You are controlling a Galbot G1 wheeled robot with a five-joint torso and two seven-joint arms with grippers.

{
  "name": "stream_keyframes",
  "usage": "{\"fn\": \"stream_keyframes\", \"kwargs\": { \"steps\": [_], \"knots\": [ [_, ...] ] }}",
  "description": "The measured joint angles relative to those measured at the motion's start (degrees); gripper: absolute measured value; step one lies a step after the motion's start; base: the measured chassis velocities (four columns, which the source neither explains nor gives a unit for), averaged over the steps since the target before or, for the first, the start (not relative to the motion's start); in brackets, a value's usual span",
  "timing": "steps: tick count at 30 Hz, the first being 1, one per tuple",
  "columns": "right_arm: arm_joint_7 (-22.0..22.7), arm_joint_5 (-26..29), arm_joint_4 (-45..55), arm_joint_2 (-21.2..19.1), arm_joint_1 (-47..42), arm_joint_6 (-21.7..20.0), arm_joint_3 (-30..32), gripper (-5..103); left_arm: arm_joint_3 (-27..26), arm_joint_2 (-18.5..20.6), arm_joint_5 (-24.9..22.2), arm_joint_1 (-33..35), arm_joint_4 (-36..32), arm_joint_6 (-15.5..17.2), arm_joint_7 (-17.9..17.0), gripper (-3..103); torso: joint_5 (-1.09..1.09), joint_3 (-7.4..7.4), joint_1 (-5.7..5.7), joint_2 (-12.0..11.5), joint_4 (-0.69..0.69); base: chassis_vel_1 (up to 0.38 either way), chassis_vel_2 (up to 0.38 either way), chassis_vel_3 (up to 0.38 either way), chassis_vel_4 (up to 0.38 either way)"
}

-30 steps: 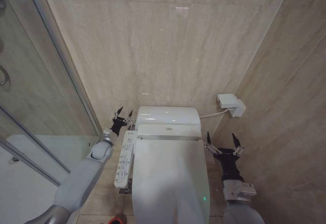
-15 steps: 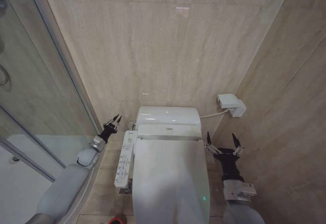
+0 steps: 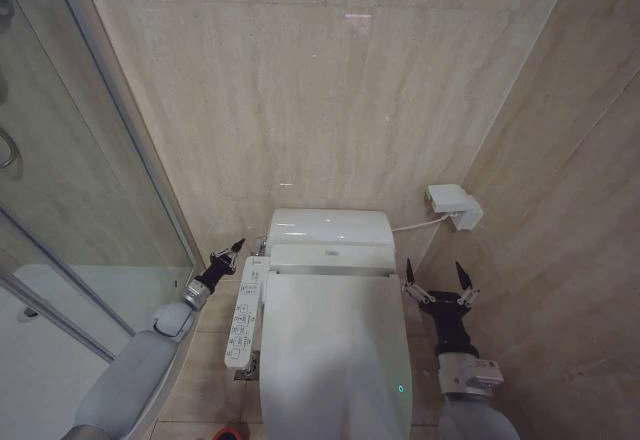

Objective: Open the toilet lid, clean the toilet bowl with a toilet brush, close the toilet lid, and flush.

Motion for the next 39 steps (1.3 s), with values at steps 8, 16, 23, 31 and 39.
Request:
{"fn": "stream_keyframes", "kwargs": {
  "steps": [8, 16, 23, 31, 39],
  "knots": [
    [0.0, 0.0, 0.0, 0.0, 0.0, 0.0, 0.0, 100, 0.8, -0.1, 0.1, 0.2, 1.4, -1.2, 1.4, 0, 0.00, 0.00, 0.00, 0.0, 0.01, 0.000, 0.000, 0.000, 0.000],
    [0.0, 0.0, 0.0, 0.0, 0.0, 0.0, 0.0, 100, 1.0, -0.5, 0.4, -1.0, 3.2, -2.0, 2.7, 0, 0.00, 0.00, 0.00, 0.0, 0.00, 0.000, 0.000, 0.000, 0.000],
    [0.0, 0.0, 0.0, 0.0, 0.0, 0.0, 0.0, 100, 0.6, -0.7, 1.2, -1.5, 4.1, -2.1, 3.2, 0, 0.00, 0.00, 0.00, 0.0, 0.01, 0.000, 0.000, 0.000, 0.000],
    [0.0, 0.0, 0.0, 0.0, 0.0, 0.0, 0.0, 100, 0.5, -1.0, 1.2, -1.5, 4.0, -2.1, 3.2, 0, 0.00, 0.00, -0.02, 0.0, 0.01, -0.008, 0.010, 0.008, -0.014],
    [0.0, 0.0, 0.0, 0.0, 0.0, 0.0, 0.0, 100, 0.5, -1.2, 1.2, -1.6, 3.8, -2.1, 3.2, 0, 0.00, 0.01, 0.03, 0.0, 0.02, -0.055, 0.051, 0.054, -0.059]
  ]
}}
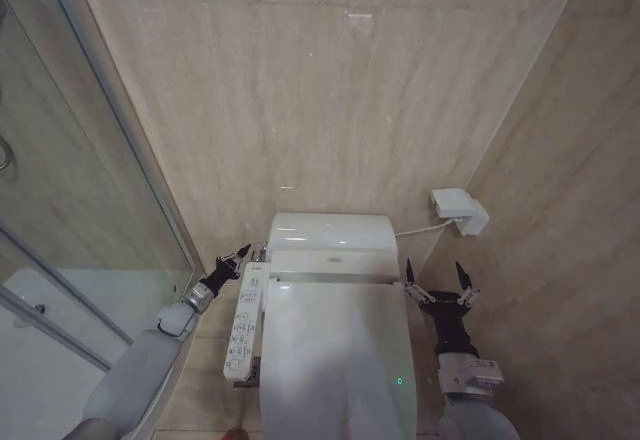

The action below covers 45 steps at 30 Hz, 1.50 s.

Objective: Open the toilet lid, clean the toilet bowl with a toilet brush, close the toilet lid, and flush.

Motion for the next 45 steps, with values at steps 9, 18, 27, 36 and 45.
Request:
{"fn": "stream_keyframes", "kwargs": {
  "steps": [9, 18, 27, 36, 45],
  "knots": [
    [0.0, 0.0, 0.0, 0.0, 0.0, 0.0, 0.0, 100, 0.2, -0.1, 0.0, -0.1, 0.0, 0.0, 0.0, 0, 0.00, -0.02, -0.04, 0.0, -0.02, 0.000, 0.000, 0.000, 0.000],
    [0.0, 0.0, 0.0, 0.0, 0.0, 0.0, 0.0, 100, 0.3, 0.2, 0.0, -0.1, 0.0, -0.1, 0.1, 0, 0.00, -0.01, -0.02, 0.0, 0.00, -0.016, 0.012, 0.028, -0.017],
    [0.0, 0.0, 0.0, 0.0, 0.0, 0.0, 0.0, 100, 0.5, 0.3, 0.2, 0.9, -1.1, -0.6, 0.3, 0, 0.00, -0.01, -0.03, 0.0, -0.01, -0.012, 0.006, 0.007, -0.009],
    [0.0, 0.0, 0.0, 0.0, 0.0, 0.0, 0.0, 100, 0.3, 0.1, 2.0, 2.8, -0.7, -1.6, 0.3, 0, 0.01, -0.02, -0.03, 0.0, 0.01, 0.000, 0.000, 0.000, 0.000],
    [0.0, 0.0, 0.0, 0.0, 0.0, 0.0, 0.0, 100, 0.6, -0.3, 2.2, 2.9, 0.4, -2.3, 0.7, 0, 0.01, -0.02, -0.04, 0.0, 0.01, 0.000, 0.000, 0.000, 0.000]
  ]
}}
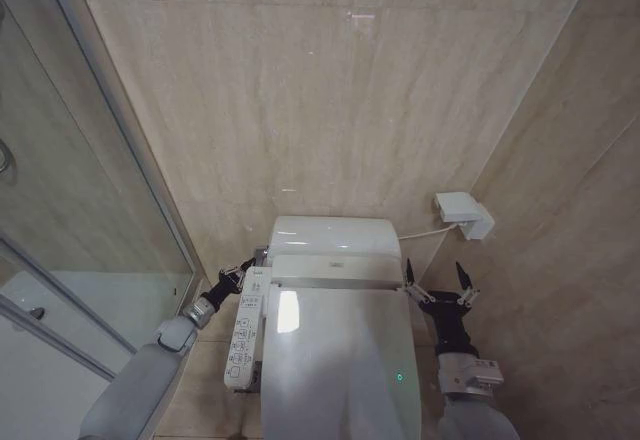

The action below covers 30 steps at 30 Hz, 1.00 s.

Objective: Open the toilet lid, clean the toilet bowl with a toilet brush, close the toilet lid, and flush.

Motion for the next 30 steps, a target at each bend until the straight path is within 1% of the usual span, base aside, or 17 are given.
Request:
{"fn": "stream_keyframes", "kwargs": {
  "steps": [10, 14, 16, 18, 30],
  "knots": [
    [0.0, 0.0, 0.0, 0.0, 0.0, 0.0, 0.0, 100, 0.7, -0.4, 0.1, -1.5, 2.1, -0.1, 0.8, 0, -0.02, 0.02, 0.01, 0.0, -0.03, 0.000, 0.000, 0.000, 0.000],
    [0.0, 0.0, 0.0, 0.0, 0.0, 0.0, 0.0, 100, 1.1, -0.7, 0.1, -2.6, 3.1, -0.3, 1.3, 0, -0.02, 0.02, 0.01, 0.0, -0.01, 0.000, 0.000, 0.000, 0.000],
    [0.0, 0.0, 0.0, 0.0, 0.0, 0.0, 0.0, 100, 1.4, -1.0, 0.1, -3.3, 3.5, -0.3, 1.4, 0, -0.01, 0.02, 0.01, 0.0, 0.03, 0.000, 0.000, 0.000, 0.000],
    [0.0, 0.0, 0.0, 0.0, 0.0, 0.0, 0.0, 100, 1.6, -1.2, 0.1, -3.7, 3.8, -0.3, 1.4, 0, -0.01, 0.02, 0.01, 0.0, 0.04, 0.000, 0.000, 0.000, 0.000],
    [0.0, 0.0, 0.0, 0.0, 0.0, 0.0, 0.0, 100, 2.3, -2.1, 0.0, -5.1, 5.3, -0.3, 1.8, 0, 0.00, 0.01, 0.00, 0.0, 0.01, 0.000, 0.000, 0.000, 0.000]
  ]
}}
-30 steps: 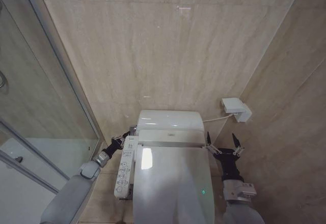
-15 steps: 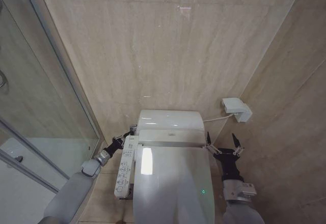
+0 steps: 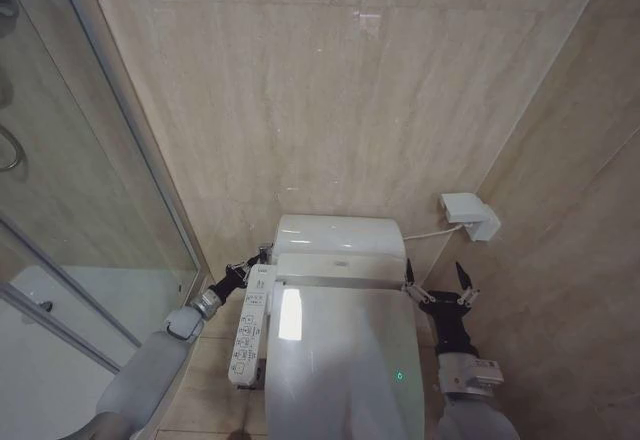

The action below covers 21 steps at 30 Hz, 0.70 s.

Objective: Open the toilet lid, clean the toilet bowl with a toilet brush, close the toilet lid, and flush.

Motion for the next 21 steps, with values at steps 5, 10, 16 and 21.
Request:
{"fn": "stream_keyframes", "kwargs": {
  "steps": [5, 10, 16, 21],
  "knots": [
    [0.0, 0.0, 0.0, 0.0, 0.0, 0.0, 0.0, 100, -0.1, 0.0, -0.1, -0.2, 0.1, 0.0, 0.5, 0, 0.00, 0.00, 0.00, 0.0, 0.00, 0.000, 0.000, 0.000, 0.000],
    [0.0, 0.0, 0.0, 0.0, 0.0, 0.0, 0.0, 100, -0.2, 0.0, -0.1, -0.1, 0.1, 0.0, 0.7, 0, -0.02, 0.00, 0.01, 0.0, -0.03, 0.000, 0.000, 0.000, 0.000],
    [0.0, 0.0, 0.0, 0.0, 0.0, 0.0, 0.0, 100, -0.5, 0.1, -0.2, 0.2, -0.1, 0.0, 0.7, 0, -0.02, 0.00, 0.01, 0.0, -0.04, 0.000, 0.000, 0.000, 0.000],
    [0.0, 0.0, 0.0, 0.0, 0.0, 0.0, 0.0, 100, -0.6, 0.1, -0.2, 0.4, -0.3, 0.0, 0.7, 0, -0.02, 0.00, 0.01, 0.0, -0.04, 0.000, 0.000, 0.000, 0.000]
  ]
}}
